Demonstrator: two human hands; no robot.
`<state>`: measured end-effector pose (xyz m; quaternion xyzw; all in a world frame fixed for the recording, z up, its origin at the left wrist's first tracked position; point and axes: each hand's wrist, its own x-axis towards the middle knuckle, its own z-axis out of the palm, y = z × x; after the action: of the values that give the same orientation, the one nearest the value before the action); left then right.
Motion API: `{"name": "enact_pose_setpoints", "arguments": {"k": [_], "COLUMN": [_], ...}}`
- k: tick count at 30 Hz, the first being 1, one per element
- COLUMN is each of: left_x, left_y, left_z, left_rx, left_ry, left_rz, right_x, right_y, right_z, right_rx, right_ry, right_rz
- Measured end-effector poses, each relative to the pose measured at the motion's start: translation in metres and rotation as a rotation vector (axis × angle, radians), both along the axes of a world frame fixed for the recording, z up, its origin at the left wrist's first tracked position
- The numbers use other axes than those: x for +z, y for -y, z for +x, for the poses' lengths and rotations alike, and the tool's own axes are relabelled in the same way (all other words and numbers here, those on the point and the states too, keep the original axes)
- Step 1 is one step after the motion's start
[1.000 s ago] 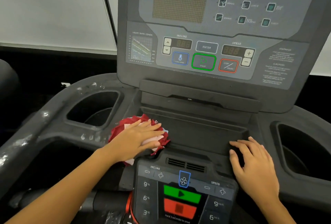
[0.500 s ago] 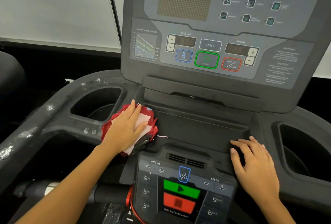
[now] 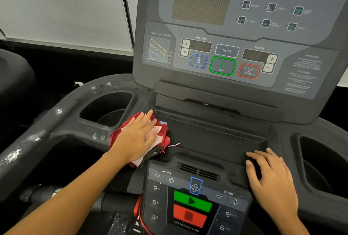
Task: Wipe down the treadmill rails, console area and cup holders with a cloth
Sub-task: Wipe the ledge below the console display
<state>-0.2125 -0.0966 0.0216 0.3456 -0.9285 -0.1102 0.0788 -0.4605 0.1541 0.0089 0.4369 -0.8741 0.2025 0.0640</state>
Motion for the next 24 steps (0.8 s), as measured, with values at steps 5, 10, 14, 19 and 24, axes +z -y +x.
{"name": "enact_pose_setpoints", "arguments": {"k": [5,10,14,19,24], "left_x": [-0.005,-0.001,-0.001,0.001,-0.007], "left_y": [-0.018,-0.008,0.010,0.012,-0.012], "left_z": [0.013,0.001,-0.022,-0.031,-0.004], "left_rx": [0.021,0.054,0.148,0.215,0.198], "left_ry": [-0.127,-0.032,0.086,0.048,-0.010], "left_rz": [0.015,0.014,0.005,0.011,-0.063], "right_x": [0.000,0.000,0.001,0.001,0.000], "right_y": [0.001,0.001,0.001,0.000,0.001], "right_z": [0.001,0.001,0.001,0.001,0.001], "right_rx": [-0.009,-0.017,-0.006,-0.006,0.012], "right_ry": [0.001,0.006,0.001,0.014,0.020], "right_rz": [0.008,-0.004,0.002,-0.019,-0.017]}}
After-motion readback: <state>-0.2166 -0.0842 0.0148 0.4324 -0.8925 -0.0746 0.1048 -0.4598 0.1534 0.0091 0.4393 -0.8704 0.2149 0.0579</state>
